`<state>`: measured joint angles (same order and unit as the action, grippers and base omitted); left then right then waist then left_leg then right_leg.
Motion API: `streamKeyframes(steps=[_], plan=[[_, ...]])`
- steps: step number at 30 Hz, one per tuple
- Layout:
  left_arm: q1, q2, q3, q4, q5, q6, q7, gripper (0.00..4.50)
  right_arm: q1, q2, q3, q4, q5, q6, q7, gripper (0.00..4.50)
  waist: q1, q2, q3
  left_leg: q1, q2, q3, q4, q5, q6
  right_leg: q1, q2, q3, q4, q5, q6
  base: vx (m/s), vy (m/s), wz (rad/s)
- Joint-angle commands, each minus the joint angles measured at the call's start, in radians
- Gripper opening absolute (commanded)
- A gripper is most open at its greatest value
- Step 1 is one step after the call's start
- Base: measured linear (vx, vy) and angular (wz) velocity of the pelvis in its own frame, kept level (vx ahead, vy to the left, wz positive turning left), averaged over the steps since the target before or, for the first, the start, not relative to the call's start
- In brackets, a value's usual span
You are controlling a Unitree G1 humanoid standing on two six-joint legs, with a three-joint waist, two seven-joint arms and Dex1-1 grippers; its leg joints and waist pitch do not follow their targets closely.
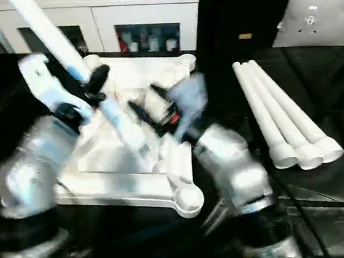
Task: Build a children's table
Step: Move to table
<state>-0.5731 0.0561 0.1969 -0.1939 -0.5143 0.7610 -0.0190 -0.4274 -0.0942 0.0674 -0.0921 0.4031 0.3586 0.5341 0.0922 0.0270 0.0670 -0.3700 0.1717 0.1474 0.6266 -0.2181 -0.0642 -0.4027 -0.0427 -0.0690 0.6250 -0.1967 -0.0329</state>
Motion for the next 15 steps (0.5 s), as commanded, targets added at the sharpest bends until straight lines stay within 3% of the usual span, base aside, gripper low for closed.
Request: streamKeyframes(steps=[1, 2, 3, 6, 9, 12, 13, 14, 15], plan=[[-0.028, 0.048, -0.026, 0.018, -0.062, 0.059, -0.124, 1.86, -0.033, -0.043, -0.041, -0.027, 0.122, 0.123, 0.072, 3.55, 0.007, 0.01, -0.079, 0.002, 0.047, -0.02, -0.069, -0.029, 0.049, 0.068, -0.092, 0.058, -0.056, -0.006, -0.187, 0.0, 0.0, 0.0], [-0.033, 0.059, -0.023, 0.022, -0.083, 0.069, -0.153, 1.86, -0.043, -0.058, -0.045, -0.02, 0.133, 0.144, 0.089, 3.59, 0.009, 0.013, -0.078, 0.006, 0.047, -0.019, -0.069, -0.037, 0.048, 0.064, -0.091, 0.058, -0.059, -0.027, -0.187, 0.0, 0.0, 0.0], [-0.045, 0.089, -0.022, 0.022, -0.14, 0.097, -0.242, 1.86, -0.07, -0.098, -0.052, -0.006, 0.179, 0.209, 0.15, 3.61, 0.011, 0.006, -0.078, 0.003, 0.048, -0.017, -0.069, -0.035, 0.039, 0.066, -0.093, 0.059, -0.06, -0.035, -0.194, 0.0, 0.0, 0.0], [-0.051, 0.108, -0.024, 0.014, -0.185, 0.115, -0.305, 1.86, -0.084, -0.121, -0.054, 0.002, 0.209, 0.247, 0.191, 3.61, 0.02, 0.008, -0.078, 0.0, 0.048, -0.015, -0.067, -0.026, 0.034, 0.066, -0.096, 0.06, -0.059, -0.039, -0.206, 0.0, 0.0, 0.0], [-0.063, 0.154, -0.041, -0.013, -0.288, 0.144, -0.473, 1.86, -0.107, -0.164, -0.062, 0.004, 0.273, 0.304, 0.288, 3.61, 0.026, -0.001, -0.08, 0.0, 0.048, -0.013, -0.067, -0.014, 0.04, 0.07, -0.099, 0.06, -0.057, -0.053, -0.208, 0.0, 0.0, 0.0], [-0.081, 0.17, -0.04, -0.018, -0.341, 0.162, -0.551, 1.86, -0.115, -0.198, -0.06, -0.004, 0.319, 0.34, 0.35, 3.61, 0.03, 0.0, -0.077, 0.0, 0.048, -0.011, -0.067, -0.013, 0.042, 0.064, -0.096, 0.059, -0.059, -0.073, -0.207, 0.0, 0.0, 0.0], [-0.091, 0.178, -0.044, -0.017, -0.356, 0.166, -0.591, 1.86, -0.114, -0.223, -0.048, -0.006, 0.324, 0.353, 0.386, 3.61, 0.03, 0.0, -0.077, 0.001, 0.047, -0.011, -0.067, -0.018, 0.041, 0.066, -0.097, 0.059, -0.06, -0.083, -0.205, 0.0, 0.0, 0.0], [-0.099, 0.19, -0.053, -0.023, -0.379, 0.173, -0.645, 1.86, -0.111, -0.252, -0.027, -0.009, 0.319, 0.359, 0.427, 3.61, 0.031, -0.01, -0.078, 0.002, 0.048, -0.009, -0.068, -0.02, 0.044, 0.068, -0.098, 0.059, -0.061, -0.1, -0.2, 0.0, 0.0, 0.0], [-0.105, 0.207, -0.066, -0.025, -0.394, 0.175, -0.701, 1.86, -0.111, -0.276, -0.012, -0.009, 0.318, 0.37, 0.455, 3.61, 0.034, -0.006, -0.077, 0.001, 0.048, -0.009, -0.067, -0.013, 0.043, 0.067, -0.099, 0.06, -0.062, -0.112, -0.194, 0.0, 0.0, 0.0]])
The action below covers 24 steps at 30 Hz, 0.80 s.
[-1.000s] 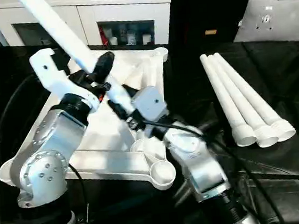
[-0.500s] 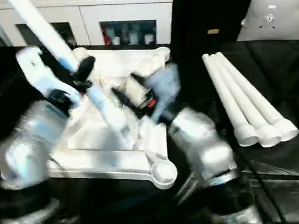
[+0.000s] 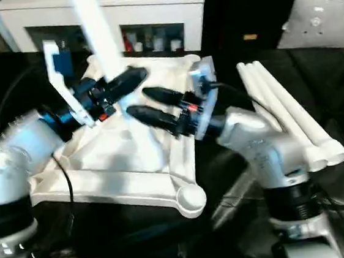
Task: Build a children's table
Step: Move to table
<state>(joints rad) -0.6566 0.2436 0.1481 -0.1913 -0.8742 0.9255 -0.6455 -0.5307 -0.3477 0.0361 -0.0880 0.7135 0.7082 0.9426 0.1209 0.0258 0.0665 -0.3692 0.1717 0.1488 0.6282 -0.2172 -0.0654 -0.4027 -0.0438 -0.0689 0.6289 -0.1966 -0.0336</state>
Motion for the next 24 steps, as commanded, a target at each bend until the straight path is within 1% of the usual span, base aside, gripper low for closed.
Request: streamKeyframes(steps=[1, 2, 3, 4, 5, 6, 8, 11, 12, 13, 14, 15, 17, 18, 21, 22, 23, 24], plan=[[-0.025, 0.033, -0.03, -0.032, -0.049, 0.015, -0.122, 1.86, -0.009, -0.042, 0.031, -0.013, 0.007, 0.028, 0.07, 3.61, 0.006, -0.007, -0.075, 0.0, 0.048, -0.01, -0.069, -0.013, 0.045, 0.065, -0.097, 0.06, -0.068, -0.122, -0.189, 0.0, 0.0, 0.0], [-0.028, 0.041, -0.04, -0.033, -0.059, 0.02, -0.152, 1.86, -0.01, -0.052, 0.038, -0.013, 0.008, 0.034, 0.085, 3.61, 0.008, -0.005, -0.077, 0.001, 0.048, -0.01, -0.068, -0.012, 0.048, 0.065, -0.096, 0.06, -0.066, -0.13, -0.179, 0.0, 0.0, 0.0], [-0.032, 0.045, -0.045, -0.031, -0.068, 0.024, -0.174, 1.86, -0.014, -0.06, 0.04, -0.013, 0.01, 0.042, 0.099, 3.61, 0.008, -0.01, -0.076, 0.0, 0.048, -0.01, -0.069, -0.011, 0.049, 0.065, -0.097, 0.06, -0.068, -0.141, -0.176, 0.0, 0.0, 0.0], [-0.032, 0.045, -0.045, -0.031, -0.068, 0.024, -0.174, 1.86, -0.014, -0.06, 0.04, -0.013, 0.01, 0.042, 0.099, 3.61, 0.01, -0.009, -0.077, -0.001, 0.047, -0.009, -0.068, -0.01, 0.049, 0.065, -0.097, 0.06, -0.067, -0.144, -0.176, 0.0, 0.0, 0.0], [-0.036, 0.044, -0.048, -0.031, -0.076, 0.027, -0.189, 1.85, -0.015, -0.064, 0.044, -0.014, 0.011, 0.046, 0.112, 3.3, 0.009, -0.013, -0.076, -0.003, 0.048, -0.008, -0.068, -0.008, 0.048, 0.066, -0.098, 0.06, -0.069, -0.149, -0.172, 0.0, 0.0, 0.0], [-0.045, 0.041, -0.053, -0.024, -0.077, 0.026, -0.198, 1.85, -0.015, -0.069, 0.047, -0.018, 0.016, 0.053, 0.124, 3.22, 0.011, -0.015, -0.077, -0.002, 0.047, -0.008, -0.068, -0.005, 0.046, 0.066, -0.098, 0.06, -0.069, -0.162, -0.167, 0.0, 0.0, 0.0], [-0.051, 0.043, -0.061, -0.017, -0.076, 0.022, -0.212, 1.85, -0.017, -0.072, 0.05, -0.019, 0.021, 0.06, 0.137, 3.15, 0.013, -0.012, -0.077, 0.0, 0.048, -0.008, -0.069, -0.011, 0.045, 0.063, -0.096, 0.06, -0.071, -0.18, -0.163, 0.0, 0.0, 0.0], [-0.063, 0.056, -0.083, 0.004, -0.064, 0.005, -0.242, 1.85, -0.018, -0.077, 0.058, -0.031, 0.045, 0.086, 0.155, 2.8, 0.015, -0.015, -0.076, 0.0, 0.046, -0.007, -0.069, -0.019, 0.042, 0.063, -0.095, 0.06, -0.074, -0.198, -0.152, 0.0, 0.0, 0.0], [-0.067, 0.058, -0.085, 0.01, -0.057, 0.001, -0.24, 1.85, -0.017, -0.077, 0.061, -0.035, 0.05, 0.09, 0.157, 2.78, 0.018, -0.014, -0.077, -0.001, 0.047, -0.008, -0.069, -0.016, 0.041, 0.063, -0.095, 0.06, -0.073, -0.199, -0.146, 0.0, 0.0, 0.0], [-0.07, 0.061, -0.086, 0.017, -0.053, -0.005, -0.246, 1.85, -0.017, -0.079, 0.07, -0.031, 0.047, 0.087, 0.16, 2.73, 0.019, -0.01, -0.077, -0.001, 0.047, -0.009, -0.069, -0.016, 0.04, 0.062, -0.096, 0.06, -0.074, -0.2, -0.144, 0.0, 0.0, 0.0], [-0.07, 0.065, -0.086, 0.02, -0.052, -0.009, -0.251, 1.85, -0.016, -0.08, 0.077, -0.029, 0.043, 0.084, 0.16, 2.61, 0.02, -0.01, -0.078, 0.0, 0.047, -0.008, -0.069, -0.019, 0.037, 0.061, -0.095, 0.059, -0.074, -0.204, -0.142, 0.0, 0.0, 0.0], [-0.068, 0.068, -0.09, 0.024, -0.042, -0.018, -0.255, 1.85, -0.015, -0.081, 0.084, -0.025, 0.034, 0.077, 0.162, 2.61, 0.022, -0.01, -0.078, 0.0, 0.047, -0.008, -0.069, -0.018, 0.034, 0.06, -0.094, 0.059, -0.075, -0.204, -0.141, 0.0, 0.0, 0.0], [-0.066, 0.072, -0.094, 0.029, -0.027, -0.031, -0.258, 1.85, -0.014, -0.08, 0.09, -0.022, 0.026, 0.072, 0.162, 2.37, 0.023, -0.011, -0.078, 0.0, 0.048, -0.009, -0.07, -0.021, 0.029, 0.06, -0.094, 0.059, -0.074, -0.198, -0.143, 0.0, 0.0, 0.0], [-0.064, 0.072, -0.094, 0.031, -0.021, -0.034, -0.262, 1.85, -0.012, -0.078, 0.09, -0.023, 0.025, 0.074, 0.163, 2.28, 0.022, -0.016, -0.078, 0.0, 0.049, -0.008, -0.07, -0.022, 0.027, 0.062, -0.095, 0.059, -0.073, -0.191, -0.143, 0.0, 0.0, 0.0], [-0.059, 0.073, -0.104, 0.036, -0.002, -0.047, -0.272, 1.85, -0.01, -0.074, 0.088, -0.024, 0.028, 0.078, 0.166, 2.16, 0.024, -0.014, -0.079, 0.0, 0.048, -0.008, -0.07, -0.02, 0.029, 0.062, -0.096, 0.059, -0.073, -0.197, -0.139, 0.0, 0.0, 0.0], [-0.058, 0.074, -0.106, 0.039, 0.001, -0.05, -0.269, 1.85, -0.009, -0.072, 0.089, -0.024, 0.028, 0.079, 0.164, 2.05, 0.024, -0.015, -0.079, -0.001, 0.048, -0.008, -0.07, -0.017, 0.029, 0.062, -0.096, 0.059, -0.072, -0.194, -0.139, 0.0, 0.0, 0.0], [-0.056, 0.077, -0.11, 0.042, 0.008, -0.054, -0.265, 1.85, -0.008, -0.071, 0.091, -0.023, 0.028, 0.078, 0.163, 2.05, 0.024, -0.017, -0.078, -0.002, 0.048, -0.008, -0.07, -0.016, 0.03, 0.062, -0.096, 0.059, -0.072, -0.191, -0.139, 0.0, 0.0, 0.0], [-0.054, 0.079, -0.113, 0.045, 0.011, -0.058, -0.263, 1.85, -0.007, -0.07, 0.094, -0.022, 0.028, 0.077, 0.161, 1.99, 0.025, -0.015, -0.079, -0.002, 0.048, -0.008, -0.07, -0.014, 0.03, 0.062, -0.096, 0.059, -0.071, -0.192, -0.138, 0.0, 0.0, 0.0]])
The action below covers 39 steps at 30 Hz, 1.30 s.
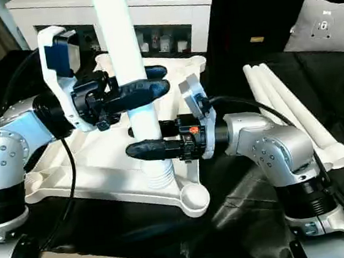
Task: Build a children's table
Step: Move to table
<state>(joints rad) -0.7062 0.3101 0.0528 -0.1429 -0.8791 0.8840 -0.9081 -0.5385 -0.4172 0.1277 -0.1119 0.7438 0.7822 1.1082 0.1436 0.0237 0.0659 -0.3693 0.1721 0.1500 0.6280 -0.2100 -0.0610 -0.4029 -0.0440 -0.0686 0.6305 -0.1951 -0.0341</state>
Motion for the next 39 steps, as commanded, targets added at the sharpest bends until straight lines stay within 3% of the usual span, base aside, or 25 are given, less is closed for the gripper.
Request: streamKeyframes(steps=[1, 7, 10, 14, 17, 20, 23, 24, 28, 31, 39], plan=[[-0.003, 0.012, -0.017, 0.001, 0.019, -0.019, 0.006, 1.85, 0.003, -0.001, 0.006, 0.004, -0.003, 0.0, -0.006, 1.94, 0.002, -0.013, -0.079, -0.001, 0.048, -0.01, -0.07, -0.02, 0.025, 0.062, -0.096, 0.059, -0.073, -0.192, -0.138, 0.0, 0.0, 0.0], [0.006, 0.008, -0.021, 0.009, 0.065, -0.059, 0.039, 1.85, 0.015, 0.008, 0.008, 0.0, -0.015, -0.006, -0.024, 1.91, 0.002, -0.011, -0.078, -0.002, 0.048, -0.01, -0.07, -0.025, 0.022, 0.062, -0.095, 0.058, -0.074, -0.192, -0.136, 0.0, 0.0, 0.0], [0.02, -0.01, -0.012, 0.011, 0.087, -0.08, 0.079, 2.55, 0.029, 0.036, 0.0, -0.004, -0.047, -0.034, -0.088, 1.91, 0.001, -0.01, -0.079, -0.002, 0.048, -0.01, -0.07, -0.024, 0.019, 0.062, -0.095, 0.058, -0.074, -0.186, -0.136, 0.0, 0.0, 0.0], [0.05, -0.025, -0.007, -0.019, 0.105, -0.101, 0.123, 2.78, 0.044, 0.075, -0.004, -0.009, -0.096, -0.083, -0.174, 1.91, -0.002, -0.009, -0.081, -0.002, 0.049, -0.01, -0.071, -0.03, 0.004, 0.063, -0.098, 0.058, -0.076, -0.19, -0.135, 0.0, 0.0, 0.0], [0.101, -0.053, -0.02, -0.07, 0.205, -0.169, 0.254, 2.98, 0.062, 0.13, -0.017, -0.013, -0.157, -0.125, -0.308, 1.9, -0.006, -0.008, -0.079, 0.0, 0.054, -0.012, -0.074, -0.037, -0.003, 0.06, -0.097, 0.059, -0.073, -0.174, -0.133, 0.0, 0.0, 0.0], [0.117, -0.067, -0.025, -0.089, 0.238, -0.179, 0.307, 2.98, 0.063, 0.145, -0.014, -0.012, -0.185, -0.14, -0.349, 1.9, -0.005, -0.008, -0.078, 0.001, 0.048, -0.01, -0.074, -0.047, -0.003, 0.06, -0.095, 0.06, -0.077, -0.196, -0.122, 0.0, 0.0, 0.0], [0.158, -0.112, -0.064, -0.147, 0.347, -0.207, 0.461, 2.98, 0.067, 0.192, -0.005, -0.015, -0.243, -0.176, -0.438, 1.9, -0.008, -0.009, -0.075, -0.001, 0.054, -0.013, -0.077, -0.06, -0.009, 0.059, -0.096, 0.059, -0.076, -0.198, -0.119, 0.0, 0.0, 0.0], [0.17, -0.158, -0.061, -0.159, 0.374, -0.203, 0.552, 2.69, 0.068, 0.211, 0.0, -0.017, -0.258, -0.185, -0.465, 1.9, -0.01, -0.01, -0.075, -0.004, 0.053, -0.011, -0.077, -0.066, -0.009, 0.06, -0.096, 0.06, -0.076, -0.206, -0.118, 0.0, 0.0, 0.0], [0.19, -0.232, -0.069, -0.175, 0.431, -0.208, 0.687, 2.62, 0.072, 0.238, 0.009, -0.018, -0.279, -0.205, -0.507, 1.9, -0.008, -0.009, -0.074, -0.004, 0.049, -0.012, -0.076, -0.073, -0.005, 0.059, -0.094, 0.06, -0.085, -0.242, -0.094, 0.0, 0.0, 0.0], [0.197, -0.291, -0.05, -0.187, 0.425, -0.212, 0.753, 2.62, 0.07, 0.242, 0.016, -0.015, -0.289, -0.213, -0.522, 1.9, -0.01, -0.006, -0.072, -0.004, 0.048, -0.012, -0.076, -0.095, -0.007, 0.059, -0.094, 0.06, -0.091, -0.265, -0.087, 0.0, 0.0, 0.0], [0.215, -0.328, -0.062, -0.221, 0.457, -0.201, 0.816, 2.62, 0.065, 0.26, 0.004, -0.006, -0.311, -0.223, -0.546, 1.9, -0.011, -0.008, -0.073, -0.005, 0.048, -0.014, -0.075, -0.088, 0.003, 0.057, -0.092, 0.06, -0.089, -0.24, -0.088, 0.0, 0.0, 0.0]])
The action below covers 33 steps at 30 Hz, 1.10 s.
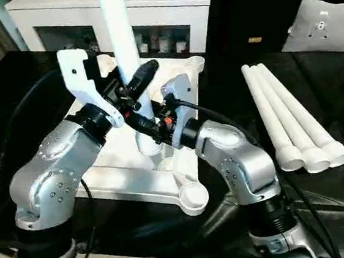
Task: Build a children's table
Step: Move to table
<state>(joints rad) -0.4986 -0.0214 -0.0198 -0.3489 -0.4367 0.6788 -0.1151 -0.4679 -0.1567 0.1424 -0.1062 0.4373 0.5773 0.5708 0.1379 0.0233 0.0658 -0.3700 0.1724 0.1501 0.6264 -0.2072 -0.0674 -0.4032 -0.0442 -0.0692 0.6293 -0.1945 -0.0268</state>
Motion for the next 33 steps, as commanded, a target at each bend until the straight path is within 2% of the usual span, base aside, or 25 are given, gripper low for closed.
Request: streamKeyframes(steps=[1, 7, 9, 13, 14, 15, 17, 18, 21, 22, 24, 27, 30, 33], plan=[[0.008, 0.001, 0.009, -0.018, 0.015, 0.012, 0.031, 2.62, -0.006, 0.0, -0.01, -0.01, -0.006, -0.019, -0.011, 1.9, -0.006, -0.009, -0.072, -0.005, 0.047, -0.014, -0.074, -0.09, 0.011, 0.057, -0.09, 0.059, -0.087, -0.238, -0.096, 0.0, 0.0, 0.0], [-0.025, 0.01, 0.037, -0.009, -0.019, 0.053, 0.033, 2.17, -0.022, 0.007, -0.026, 0.012, -0.003, -0.004, -0.043, 1.9, -0.007, -0.009, -0.071, -0.003, 0.045, -0.013, -0.073, -0.095, 0.009, 0.055, -0.09, 0.06, -0.088, -0.248, -0.097, 0.0, 0.0, 0.0], [-0.047, 0.024, 0.057, 0.016, -0.026, 0.057, 0.017, 1.95, -0.03, 0.005, -0.043, 0.018, 0.01, 0.008, -0.025, 2.6, -0.007, -0.014, -0.071, -0.002, 0.044, -0.012, -0.074, -0.097, 0.01, 0.056, -0.09, 0.059, -0.09, -0.264, -0.087, 0.0, 0.0, 0.0], [-0.076, 0.062, 0.077, 0.058, -0.051, 0.063, -0.034, 1.91, -0.043, -0.011, -0.082, 0.017, 0.067, 0.042, 0.011, 2.8, -0.006, -0.015, -0.073, 0.0, 0.043, -0.013, -0.074, -0.081, 0.015, 0.056, -0.089, 0.059, -0.085, -0.243, -0.081, 0.0, 0.0, 0.0], [-0.084, 0.074, 0.085, 0.07, -0.065, 0.063, -0.056, 1.89, -0.044, -0.023, -0.093, 0.013, 0.091, 0.054, 0.035, 2.93, -0.006, -0.019, -0.072, -0.002, 0.045, -0.013, -0.074, -0.074, 0.018, 0.057, -0.091, 0.059, -0.085, -0.232, -0.083, 0.0, 0.0, 0.0], [-0.089, 0.082, 0.09, 0.077, -0.075, 0.064, -0.072, 1.88, -0.044, -0.032, -0.099, 0.01, 0.106, 0.062, 0.05, 3.02, -0.003, -0.015, -0.075, 0.0, 0.045, -0.012, -0.072, -0.062, 0.02, 0.056, -0.092, 0.06, -0.082, -0.22, -0.089, 0.0, 0.0, 0.0], [-0.107, 0.103, 0.121, 0.098, -0.129, 0.08, -0.122, 1.88, -0.048, -0.064, -0.12, 0.007, 0.154, 0.092, 0.102, 3.06, -0.001, -0.02, -0.077, -0.002, 0.044, -0.012, -0.072, -0.046, 0.023, 0.059, -0.091, 0.059, -0.078, -0.189, -0.101, 0.0, 0.0, 0.0], [-0.114, 0.113, 0.129, 0.105, -0.144, 0.08, -0.144, 1.88, -0.05, -0.074, -0.128, 0.008, 0.169, 0.101, 0.12, 3.2, 0.002, -0.017, -0.078, -0.001, 0.044, -0.011, -0.07, -0.039, 0.027, 0.058, -0.092, 0.059, -0.075, -0.174, -0.111, 0.0, 0.0, 0.0], [-0.131, 0.14, 0.138, 0.11, -0.188, 0.089, -0.211, 1.88, -0.06, -0.098, -0.14, 0.017, 0.192, 0.119, 0.159, 3.47, 0.003, -0.019, -0.077, -0.002, 0.043, -0.01, -0.07, -0.045, 0.033, 0.06, -0.094, 0.058, -0.077, -0.191, -0.12, 0.0, 0.0, 0.0], [-0.142, 0.147, 0.143, 0.117, -0.206, 0.095, -0.234, 1.88, -0.067, -0.11, -0.142, 0.025, 0.196, 0.126, 0.175, 3.47, 0.006, -0.016, -0.077, -0.002, 0.043, -0.011, -0.07, -0.042, 0.032, 0.059, -0.095, 0.058, -0.076, -0.192, -0.122, 0.0, 0.0, 0.0], [-0.162, 0.164, 0.144, 0.124, -0.235, 0.106, -0.287, 1.87, -0.08, -0.139, -0.134, 0.037, 0.193, 0.132, 0.209, 3.79, 0.005, -0.017, -0.075, -0.001, 0.042, -0.01, -0.07, -0.048, 0.032, 0.058, -0.093, 0.056, -0.08, -0.214, -0.126, 0.0, 0.0, 0.0], [-0.192, 0.179, 0.14, 0.134, -0.282, 0.126, -0.345, 1.87, -0.103, -0.187, -0.107, 0.054, 0.189, 0.144, 0.271, 3.95, 0.007, -0.016, -0.076, -0.003, 0.044, -0.01, -0.069, -0.047, 0.027, 0.06, -0.096, 0.058, -0.078, -0.209, -0.129, 0.0, 0.0, 0.0], [-0.203, 0.189, 0.133, 0.137, -0.299, 0.132, -0.377, 1.87, -0.117, -0.203, -0.104, 0.06, 0.202, 0.154, 0.306, 3.97, 0.009, -0.019, -0.076, -0.005, 0.043, -0.009, -0.068, -0.039, 0.032, 0.062, -0.096, 0.057, -0.078, -0.211, -0.132, 0.0, 0.0, 0.0], [-0.215, 0.199, 0.128, 0.143, -0.336, 0.149, -0.423, 1.87, -0.135, -0.233, -0.094, 0.054, 0.234, 0.178, 0.38, 3.97, 0.009, -0.018, -0.077, -0.004, 0.044, -0.01, -0.067, -0.039, 0.036, 0.062, -0.094, 0.056, -0.077, -0.214, -0.137, 0.0, 0.0, 0.0]])
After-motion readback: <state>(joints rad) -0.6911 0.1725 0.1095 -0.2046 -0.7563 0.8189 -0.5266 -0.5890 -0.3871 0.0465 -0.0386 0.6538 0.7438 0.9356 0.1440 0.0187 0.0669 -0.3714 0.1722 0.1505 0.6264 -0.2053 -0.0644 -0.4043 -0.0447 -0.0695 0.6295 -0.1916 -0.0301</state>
